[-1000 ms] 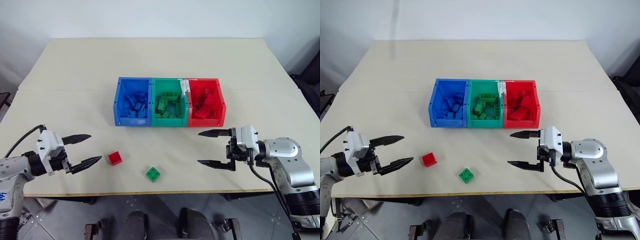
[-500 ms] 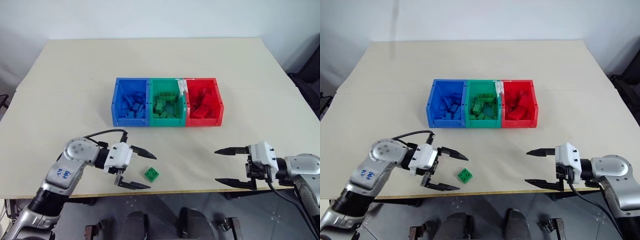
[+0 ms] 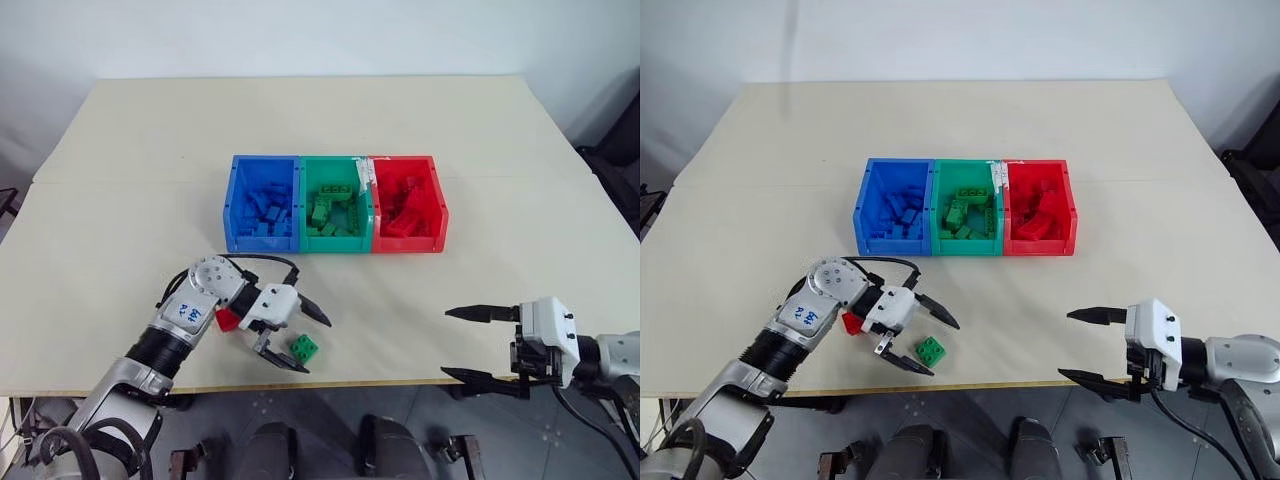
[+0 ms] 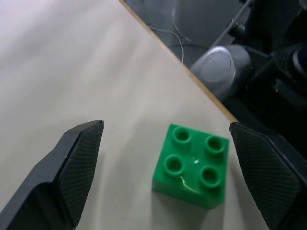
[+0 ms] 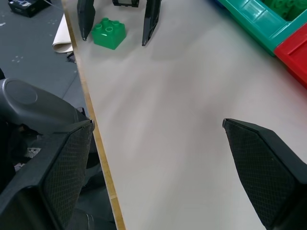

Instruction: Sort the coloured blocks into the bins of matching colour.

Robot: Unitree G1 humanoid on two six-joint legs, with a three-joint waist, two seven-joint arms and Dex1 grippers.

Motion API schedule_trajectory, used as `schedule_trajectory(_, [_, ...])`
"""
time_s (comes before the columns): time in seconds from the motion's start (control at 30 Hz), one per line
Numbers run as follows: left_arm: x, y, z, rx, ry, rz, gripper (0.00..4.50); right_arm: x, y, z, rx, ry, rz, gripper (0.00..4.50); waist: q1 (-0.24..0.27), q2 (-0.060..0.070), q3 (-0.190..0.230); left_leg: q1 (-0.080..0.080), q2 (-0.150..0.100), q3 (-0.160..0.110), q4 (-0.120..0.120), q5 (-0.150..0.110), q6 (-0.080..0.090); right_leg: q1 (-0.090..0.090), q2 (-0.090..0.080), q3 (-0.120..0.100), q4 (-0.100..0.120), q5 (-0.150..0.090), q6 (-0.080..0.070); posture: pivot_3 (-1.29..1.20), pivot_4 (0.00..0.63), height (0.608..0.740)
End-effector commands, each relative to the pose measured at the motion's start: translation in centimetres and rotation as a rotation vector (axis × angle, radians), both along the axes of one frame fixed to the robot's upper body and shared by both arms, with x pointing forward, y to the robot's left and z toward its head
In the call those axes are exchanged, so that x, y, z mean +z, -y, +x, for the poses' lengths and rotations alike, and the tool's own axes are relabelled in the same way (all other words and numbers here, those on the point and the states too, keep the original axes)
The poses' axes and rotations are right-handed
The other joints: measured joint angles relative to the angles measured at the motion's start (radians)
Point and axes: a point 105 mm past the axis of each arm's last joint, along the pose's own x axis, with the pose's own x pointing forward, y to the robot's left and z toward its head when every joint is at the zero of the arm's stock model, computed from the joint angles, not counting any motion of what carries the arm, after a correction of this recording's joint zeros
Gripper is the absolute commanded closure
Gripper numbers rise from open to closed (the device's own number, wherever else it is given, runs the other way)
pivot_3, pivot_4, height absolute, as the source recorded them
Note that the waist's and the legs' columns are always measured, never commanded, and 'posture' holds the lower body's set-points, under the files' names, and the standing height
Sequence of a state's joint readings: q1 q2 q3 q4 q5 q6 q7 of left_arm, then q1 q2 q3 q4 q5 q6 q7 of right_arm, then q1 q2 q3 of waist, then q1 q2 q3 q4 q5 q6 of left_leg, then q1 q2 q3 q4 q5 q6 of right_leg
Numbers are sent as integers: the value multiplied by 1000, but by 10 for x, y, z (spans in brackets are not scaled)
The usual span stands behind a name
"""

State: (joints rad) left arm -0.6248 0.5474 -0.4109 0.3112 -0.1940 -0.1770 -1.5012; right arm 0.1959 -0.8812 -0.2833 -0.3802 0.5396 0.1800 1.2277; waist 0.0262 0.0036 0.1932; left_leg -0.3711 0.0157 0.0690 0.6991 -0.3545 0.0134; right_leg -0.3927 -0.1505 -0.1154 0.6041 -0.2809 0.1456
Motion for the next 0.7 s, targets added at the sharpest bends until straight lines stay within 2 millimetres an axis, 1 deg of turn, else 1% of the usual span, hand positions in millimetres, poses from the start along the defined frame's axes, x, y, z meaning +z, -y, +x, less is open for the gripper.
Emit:
schedule_trajectory(0.03, [-4,-8,-3,-64,14,52,1177,9,-3,-2,4,38,23,0,0,0,0,0,0,0,0,0,0,0,0,0,0,0,0,0,150,740])
schedule_trajectory(0.17, [-1,-13,-4,-67,24,60,2361,7,-7,-1,7,41,32,0,1,0,0,0,0,0,0,0,0,0,0,0,0,0,0,0,150,740])
schedule_trajectory(0.23, [5,-12,-3,-51,23,19,2938,7,-9,2,5,54,43,0,2,0,0,0,0,-1,1,0,0,0,0,0,0,0,0,0,150,740])
schedule_trajectory(0.3, [14,-9,-2,-26,12,-43,2983,8,-10,6,-10,73,65,0,1,0,0,0,0,-1,1,0,0,0,0,0,0,0,0,0,150,740])
schedule_trajectory(0.4, [45,-2,9,81,-29,-203,2983,20,-8,20,-108,159,163,0,0,0,0,0,0,-1,1,0,0,0,0,0,1,0,0,0,150,740])
schedule_trajectory(0.47, [61,-2,21,158,-5,-264,2983,28,-4,27,-180,214,230,0,1,0,0,0,0,-1,1,0,0,0,0,0,1,0,0,0,150,740])
schedule_trajectory(0.53, [84,0,42,272,48,-348,2983,33,0,33,-248,268,274,0,3,0,0,0,0,-2,1,0,0,0,0,0,1,0,0,0,150,740])
schedule_trajectory(0.6, [107,6,59,360,55,-442,2983,35,2,37,-304,293,306,0,7,0,0,-1,-1,-2,1,0,0,1,0,-1,1,0,0,0,150,740])
schedule_trajectory(0.63, [115,11,68,402,70,-478,2983,36,3,39,-331,307,322,0,8,0,0,-1,-1,-2,2,0,0,1,0,-1,1,0,0,0,150,740])
schedule_trajectory(0.7, [130,22,94,522,141,-518,2983,37,5,43,-374,328,334,0,10,0,0,-1,-1,-2,2,0,0,1,-1,-1,1,0,1,0,150,740])
